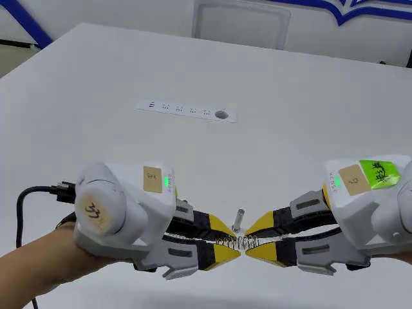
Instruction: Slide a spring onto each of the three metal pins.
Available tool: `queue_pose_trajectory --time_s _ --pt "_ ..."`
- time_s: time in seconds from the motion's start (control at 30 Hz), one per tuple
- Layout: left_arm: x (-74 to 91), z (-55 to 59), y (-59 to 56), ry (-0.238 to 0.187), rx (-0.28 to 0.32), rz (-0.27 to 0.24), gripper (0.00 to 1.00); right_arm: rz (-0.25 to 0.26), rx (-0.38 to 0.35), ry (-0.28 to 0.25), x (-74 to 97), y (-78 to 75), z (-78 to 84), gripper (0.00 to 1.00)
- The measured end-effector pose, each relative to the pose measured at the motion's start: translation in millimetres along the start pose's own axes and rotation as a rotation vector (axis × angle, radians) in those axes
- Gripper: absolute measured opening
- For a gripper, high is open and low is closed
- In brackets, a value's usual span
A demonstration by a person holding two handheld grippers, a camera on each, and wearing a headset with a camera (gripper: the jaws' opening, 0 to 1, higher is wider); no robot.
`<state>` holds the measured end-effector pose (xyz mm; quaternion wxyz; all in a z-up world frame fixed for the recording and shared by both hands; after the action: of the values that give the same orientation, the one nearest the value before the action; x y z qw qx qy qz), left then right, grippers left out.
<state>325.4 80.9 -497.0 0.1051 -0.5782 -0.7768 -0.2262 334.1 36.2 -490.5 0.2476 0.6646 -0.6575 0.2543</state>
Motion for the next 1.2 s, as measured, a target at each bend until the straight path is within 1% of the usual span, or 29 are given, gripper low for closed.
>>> queue_pose_trajectory --time_s 0.1,0.2,0.37,0.47,0.63,0.7,0.8,0.9,0.97,1.0,1.07,1.1,1.17,1.2 --pt "0.9 -2.6 0.6 0.008 -0.021 -0.003 0.10 -0.001 -0.013 -0.024 3.4 0.1 -4.3 0.11" --pt "1.7 -2.3 2.2 0.023 -0.040 -0.007 0.10 -0.003 -0.028 -0.053 5.2 -0.3 -9.0 0.11" --pt "3.0 -2.1 2.8 0.033 -0.044 -0.008 0.10 -0.015 -0.041 -0.073 5.7 1.4 -13.4 0.11" --pt "3.3 -1.5 2.0 0.039 -0.050 -0.009 0.10 -0.032 -0.064 -0.107 7.5 3.1 -18.4 0.11" --pt "2.9 0.0 2.4 0.046 -0.054 -0.015 0.10 -0.032 -0.068 -0.116 6.4 3.4 -20.3 0.11" --pt "2.6 0.5 3.3 0.047 -0.052 -0.018 0.10 -0.032 -0.073 -0.128 6.4 2.7 -22.2 0.11" --pt "4.0 -0.9 7.3 0.039 -0.044 -0.031 0.10 -0.025 -0.084 -0.151 8.0 0.5 -26.3 0.11" --pt "5.9 -4.3 12.3 0.019 -0.030 -0.048 0.10 -0.011 -0.101 -0.189 11.7 -3.4 -32.6 0.11" --pt "7.2 -7.8 15.8 0.011 -0.037 -0.059 0.10 -0.002 -0.119 -0.211 14.6 -6.6 -36.0 0.11" --pt "7.7 -9.6 18.1 0.008 -0.040 -0.060 0.10 0.002 -0.132 -0.222 16.3 -8.4 -37.8 0.11" --pt "8.0 -12.7 21.1 0.002 -0.044 -0.059 0.10 -0.006 -0.183 -0.269 18.8 -10.2 -44.0 0.11" --pt "8.0 -15.2 23.6 -0.003 -0.049 -0.063 0.10 0.001 -0.187 -0.286 21.3 -13.4 -47.0 0.12" --pt "8.0 -17.9 27.5 -0.007 -0.049 -0.071 0.10 0.010 -0.185 -0.299 23.4 -15.8 -50.6 0.11" --pt "7.7 -19.7 29.4 -0.012 -0.050 -0.075 0.10 0.012 -0.185 -0.315 24.6 -16.2 -54.5 0.11"
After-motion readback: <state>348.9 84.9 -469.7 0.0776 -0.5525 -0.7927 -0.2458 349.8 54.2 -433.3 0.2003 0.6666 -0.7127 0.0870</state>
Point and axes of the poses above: the centre of the closed fingertips' face, and the gripper's own axes: x roughly backward along the fingers, y roughly to its left, z roughly out of its underside, the point moved 3 cm from there along x, roughly backward along the fingers, and after that the axes turned 11 degrees about -x, right-handed, at the moved point
